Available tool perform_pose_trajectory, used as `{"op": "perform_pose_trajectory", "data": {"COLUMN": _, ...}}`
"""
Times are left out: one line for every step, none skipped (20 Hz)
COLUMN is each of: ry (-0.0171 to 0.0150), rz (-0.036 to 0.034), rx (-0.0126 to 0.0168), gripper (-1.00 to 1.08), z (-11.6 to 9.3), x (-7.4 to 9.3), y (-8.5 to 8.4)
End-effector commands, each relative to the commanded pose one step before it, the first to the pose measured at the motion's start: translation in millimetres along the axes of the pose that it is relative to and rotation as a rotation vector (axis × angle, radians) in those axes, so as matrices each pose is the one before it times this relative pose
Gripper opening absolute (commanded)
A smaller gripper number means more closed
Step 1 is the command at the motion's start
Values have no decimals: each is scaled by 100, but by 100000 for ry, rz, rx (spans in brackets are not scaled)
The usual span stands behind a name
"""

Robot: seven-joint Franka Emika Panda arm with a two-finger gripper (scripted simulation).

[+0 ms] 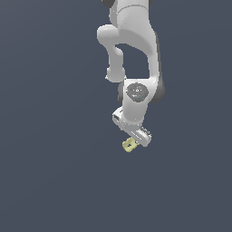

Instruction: Pick up the object and move it to a goal position.

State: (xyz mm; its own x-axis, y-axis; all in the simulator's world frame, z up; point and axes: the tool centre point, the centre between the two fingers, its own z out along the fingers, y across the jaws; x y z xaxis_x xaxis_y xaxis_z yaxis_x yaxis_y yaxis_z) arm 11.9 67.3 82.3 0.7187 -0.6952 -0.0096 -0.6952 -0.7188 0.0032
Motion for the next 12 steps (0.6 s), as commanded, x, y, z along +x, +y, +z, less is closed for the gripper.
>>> {"op": "perform_pose_trajectory", "data": {"ry": 277, "rz": 4849, "rx": 118, "gripper": 100, "z": 418, "x": -312, "y": -421}}
{"op": "perform_pose_trajectory", "data": {"ry": 86, "rz": 1587, "rx": 35, "gripper": 100, "z": 143, "x": -120, "y": -136}}
{"op": "perform_pose_trajectory", "data": {"ry": 81, "rz": 1468, "rx": 33, "gripper": 100, "z": 133, "x": -114, "y": -124}}
{"op": "perform_pose_trajectory", "data": {"ry": 75, "rz": 1351, "rx": 31, "gripper": 100, "z": 122, "x": -107, "y": -111}}
{"op": "perform_pose_trajectory", "data": {"ry": 70, "rz": 1233, "rx": 29, "gripper": 100, "z": 111, "x": -99, "y": -100}}
{"op": "perform_pose_trajectory", "data": {"ry": 64, "rz": 1116, "rx": 27, "gripper": 100, "z": 100, "x": -91, "y": -89}}
{"op": "perform_pose_trajectory", "data": {"ry": 57, "rz": 996, "rx": 25, "gripper": 100, "z": 90, "x": -83, "y": -79}}
{"op": "perform_pose_trajectory", "data": {"ry": 51, "rz": 880, "rx": 22, "gripper": 100, "z": 79, "x": -74, "y": -68}}
{"op": "perform_pose_trajectory", "data": {"ry": 45, "rz": 764, "rx": 20, "gripper": 100, "z": 68, "x": -63, "y": -58}}
{"op": "perform_pose_trajectory", "data": {"ry": 38, "rz": 646, "rx": 17, "gripper": 100, "z": 58, "x": -54, "y": -48}}
{"op": "perform_pose_trajectory", "data": {"ry": 31, "rz": 525, "rx": 14, "gripper": 100, "z": 47, "x": -47, "y": -40}}
{"op": "perform_pose_trajectory", "data": {"ry": 24, "rz": 411, "rx": 11, "gripper": 100, "z": 37, "x": -35, "y": -30}}
